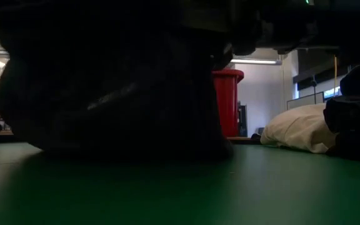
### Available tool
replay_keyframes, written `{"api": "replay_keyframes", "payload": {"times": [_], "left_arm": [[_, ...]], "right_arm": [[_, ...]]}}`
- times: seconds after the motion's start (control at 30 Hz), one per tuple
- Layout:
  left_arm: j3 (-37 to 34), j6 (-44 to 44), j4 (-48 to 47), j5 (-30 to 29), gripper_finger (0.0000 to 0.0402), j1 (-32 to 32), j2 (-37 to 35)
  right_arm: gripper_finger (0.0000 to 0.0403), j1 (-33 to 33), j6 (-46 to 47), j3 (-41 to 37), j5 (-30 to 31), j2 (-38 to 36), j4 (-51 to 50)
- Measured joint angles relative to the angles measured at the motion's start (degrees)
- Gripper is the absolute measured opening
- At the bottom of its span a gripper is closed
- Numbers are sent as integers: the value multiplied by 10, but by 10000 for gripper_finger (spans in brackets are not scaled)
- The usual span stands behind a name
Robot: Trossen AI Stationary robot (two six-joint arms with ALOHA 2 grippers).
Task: Fold laundry
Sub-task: Fold the gray short
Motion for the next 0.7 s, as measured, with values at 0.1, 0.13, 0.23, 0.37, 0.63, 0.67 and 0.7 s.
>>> {"api": "replay_keyframes", "payload": {"times": [0.1,0.13,0.23,0.37,0.63,0.67,0.7], "left_arm": [[-17,2,22,21,22,24,-10],[-26,5,39,34,22,32,-12],[-58,14,106,66,22,61,-20],[-86,15,165,99,22,107,-27],[-102,12,197,181,22,184,-27],[-102,12,197,188,22,189,-27],[-102,12,198,194,22,192,-27]], "right_arm": [[11,0,-1,-41,23,0,84],[11,0,-1,-58,30,0,117],[11,0,11,-104,59,0,193],[11,-13,24,-138,70,0,249],[11,-49,59,-140,19,1,246],[11,-51,59,-140,17,1,246],[11,-52,59,-140,16,1,246]]}}
